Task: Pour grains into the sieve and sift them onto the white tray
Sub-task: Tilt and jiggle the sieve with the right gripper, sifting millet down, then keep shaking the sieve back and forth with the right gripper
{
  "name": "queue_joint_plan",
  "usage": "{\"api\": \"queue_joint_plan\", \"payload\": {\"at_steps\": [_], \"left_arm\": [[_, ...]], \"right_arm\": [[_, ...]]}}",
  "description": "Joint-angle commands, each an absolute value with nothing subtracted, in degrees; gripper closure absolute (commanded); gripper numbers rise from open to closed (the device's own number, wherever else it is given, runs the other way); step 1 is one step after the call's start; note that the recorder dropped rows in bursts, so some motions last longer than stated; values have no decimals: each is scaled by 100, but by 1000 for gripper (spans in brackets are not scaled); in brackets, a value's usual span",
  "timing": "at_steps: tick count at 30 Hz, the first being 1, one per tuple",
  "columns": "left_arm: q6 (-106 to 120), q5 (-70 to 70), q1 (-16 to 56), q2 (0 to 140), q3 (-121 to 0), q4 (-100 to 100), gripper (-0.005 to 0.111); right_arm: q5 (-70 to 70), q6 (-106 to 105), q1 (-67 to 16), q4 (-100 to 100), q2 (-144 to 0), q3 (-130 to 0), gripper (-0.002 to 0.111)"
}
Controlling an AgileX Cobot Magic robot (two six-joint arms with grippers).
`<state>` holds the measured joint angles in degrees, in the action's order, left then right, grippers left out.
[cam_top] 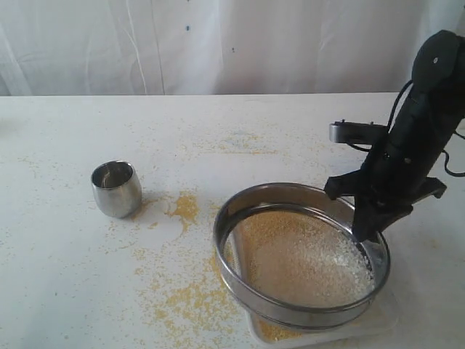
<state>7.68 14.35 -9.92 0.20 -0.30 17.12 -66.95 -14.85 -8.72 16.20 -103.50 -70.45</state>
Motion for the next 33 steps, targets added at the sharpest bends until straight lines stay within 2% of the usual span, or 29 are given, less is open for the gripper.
{"api": "queue_joint_plan", "payload": {"at_steps": [1, 4, 5, 7, 8, 10, 11, 12, 14, 17, 20, 24, 25, 29, 33], "left_arm": [[770, 1449, -957, 0, 0, 1763, 107], [770, 1449, -957, 0, 0, 1763, 107], [770, 1449, -957, 0, 0, 1763, 107], [770, 1449, -957, 0, 0, 1763, 107], [770, 1449, -957, 0, 0, 1763, 107], [770, 1449, -957, 0, 0, 1763, 107], [770, 1449, -957, 0, 0, 1763, 107], [770, 1449, -957, 0, 0, 1763, 107], [770, 1449, -957, 0, 0, 1763, 107], [770, 1449, -957, 0, 0, 1763, 107], [770, 1449, -957, 0, 0, 1763, 107], [770, 1449, -957, 0, 0, 1763, 107], [770, 1449, -957, 0, 0, 1763, 107], [770, 1449, -957, 0, 0, 1763, 107], [770, 1449, -957, 0, 0, 1763, 107]], "right_arm": [[-6514, -1045, -850, 1499, -10352, -7076, 108], [-6996, -1064, -868, 1561, -10306, -6929, 108], [-6601, -1246, -873, 1561, -10296, -6929, 108], [-4934, -1243, -862, 1393, -10296, -6939, 108], [-4936, -708, -853, 1463, -10282, -6939, 108], [-6412, -704, -917, 1488, -10270, -6756, 108], [-6368, -1028, -932, 1488, -10270, -6642, 108], [-5489, -1500, -941, 1475, -10297, -6522, 108], [-4735, -1167, -917, 1488, -10369, -6535, 108], [-5908, -810, -927, 1500, -10307, -6464, 108], [-3933, -1111, -915, 1549, -10298, -6489, 108], [-5693, -927, -926, 1858, -10244, -6502, 108], [-5747, -955, -936, 1859, -10231, -6447, 108], [-4128, -1072, -913, 1787, -10264, -6435, 108], [-5576, -509, -913, 1841, -10224, -6518, 108]]}}
